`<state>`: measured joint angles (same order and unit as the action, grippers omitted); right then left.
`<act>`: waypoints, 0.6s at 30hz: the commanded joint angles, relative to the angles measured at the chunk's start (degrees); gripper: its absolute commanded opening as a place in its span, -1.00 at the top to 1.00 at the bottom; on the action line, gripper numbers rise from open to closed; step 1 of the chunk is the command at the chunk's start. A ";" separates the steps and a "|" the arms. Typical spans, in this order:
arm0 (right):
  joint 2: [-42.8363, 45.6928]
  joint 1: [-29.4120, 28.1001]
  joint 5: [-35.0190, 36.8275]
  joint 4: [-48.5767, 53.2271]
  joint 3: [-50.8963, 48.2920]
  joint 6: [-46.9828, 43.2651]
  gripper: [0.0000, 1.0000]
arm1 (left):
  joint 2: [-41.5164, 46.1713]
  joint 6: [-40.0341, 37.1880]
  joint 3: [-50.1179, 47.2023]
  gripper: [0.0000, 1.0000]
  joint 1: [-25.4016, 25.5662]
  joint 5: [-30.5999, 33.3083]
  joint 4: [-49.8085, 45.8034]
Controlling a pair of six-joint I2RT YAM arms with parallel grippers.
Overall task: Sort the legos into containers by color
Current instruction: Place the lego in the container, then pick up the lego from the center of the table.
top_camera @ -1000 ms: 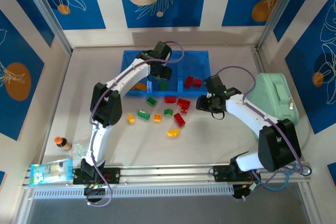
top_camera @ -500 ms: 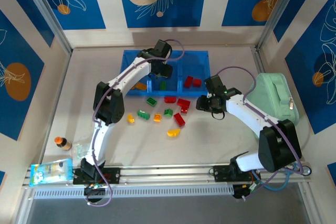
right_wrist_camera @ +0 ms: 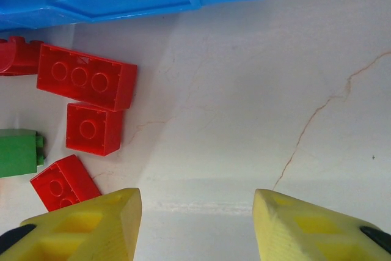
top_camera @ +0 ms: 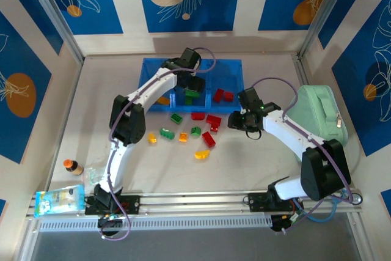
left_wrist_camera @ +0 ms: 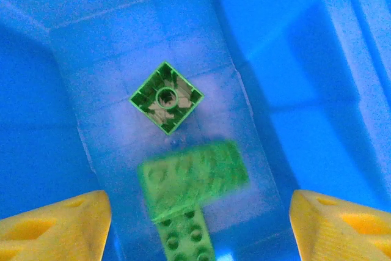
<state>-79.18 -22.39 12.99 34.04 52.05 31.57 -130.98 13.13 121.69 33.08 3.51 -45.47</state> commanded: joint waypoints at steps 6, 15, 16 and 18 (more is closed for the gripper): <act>1.12 -2.27 -1.04 -0.24 0.24 -0.28 -0.08 | 10.39 0.14 -3.23 -0.56 1.10 -0.69 1.14; -1.25 -7.98 -2.72 -2.45 2.02 -4.63 -0.34 | 24.46 1.13 -18.24 -0.55 1.86 -1.75 7.91; -2.07 -8.99 -2.39 -2.25 2.70 -5.23 -0.36 | 26.32 1.45 -20.91 -0.55 1.89 -1.66 8.85; -3.77 -10.80 -1.90 -1.80 4.05 -6.26 -0.36 | 29.81 2.14 -26.50 -0.55 1.77 -1.22 10.53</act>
<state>-81.12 -31.20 12.16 32.56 53.43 27.94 -104.51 13.69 100.53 34.54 2.96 -37.47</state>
